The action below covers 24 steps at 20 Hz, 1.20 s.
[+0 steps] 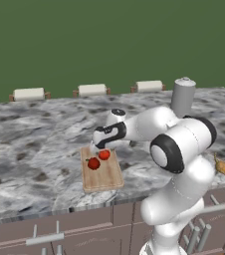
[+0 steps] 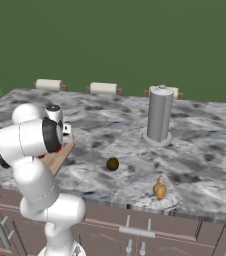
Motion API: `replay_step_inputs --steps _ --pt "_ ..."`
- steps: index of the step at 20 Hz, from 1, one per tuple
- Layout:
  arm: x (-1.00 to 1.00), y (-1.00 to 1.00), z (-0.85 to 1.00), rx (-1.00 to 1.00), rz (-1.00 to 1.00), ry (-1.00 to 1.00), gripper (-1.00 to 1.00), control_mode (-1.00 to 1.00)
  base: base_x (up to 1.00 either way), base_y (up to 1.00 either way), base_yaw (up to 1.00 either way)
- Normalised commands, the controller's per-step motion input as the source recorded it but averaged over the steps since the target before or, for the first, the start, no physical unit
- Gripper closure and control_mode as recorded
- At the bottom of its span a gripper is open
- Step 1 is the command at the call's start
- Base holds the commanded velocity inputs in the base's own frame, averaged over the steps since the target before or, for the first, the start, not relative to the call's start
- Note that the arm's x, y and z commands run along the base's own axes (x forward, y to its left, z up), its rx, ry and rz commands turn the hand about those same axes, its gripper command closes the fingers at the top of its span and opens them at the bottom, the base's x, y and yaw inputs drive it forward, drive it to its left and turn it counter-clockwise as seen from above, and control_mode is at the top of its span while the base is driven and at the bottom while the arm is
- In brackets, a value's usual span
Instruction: Place the avocado, onion, tomato, and bell pepper on the cutting board.
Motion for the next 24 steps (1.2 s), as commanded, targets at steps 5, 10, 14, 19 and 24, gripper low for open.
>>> replay_step_inputs --steps 5,10,14,19,24 --pt "0.0 0.0 0.46 0.0 0.0 -0.01 -1.0 -1.0 0.0 0.0 0.0" --pt "0.0 0.0 0.53 0.0 0.0 -0.04 -1.0 -1.0 0.0 0.0 0.0" --pt "-0.14 -0.11 0.54 0.0 0.0 -0.06 -1.0 -1.0 0.0 0.0 0.0" --pt "-0.3 -0.31 0.4 0.0 0.0 -0.05 -1.0 -1.0 0.0 0.0 0.0" --pt "-0.48 -0.48 0.3 0.0 0.0 -0.1 -1.0 -1.0 0.0 0.0 0.0"
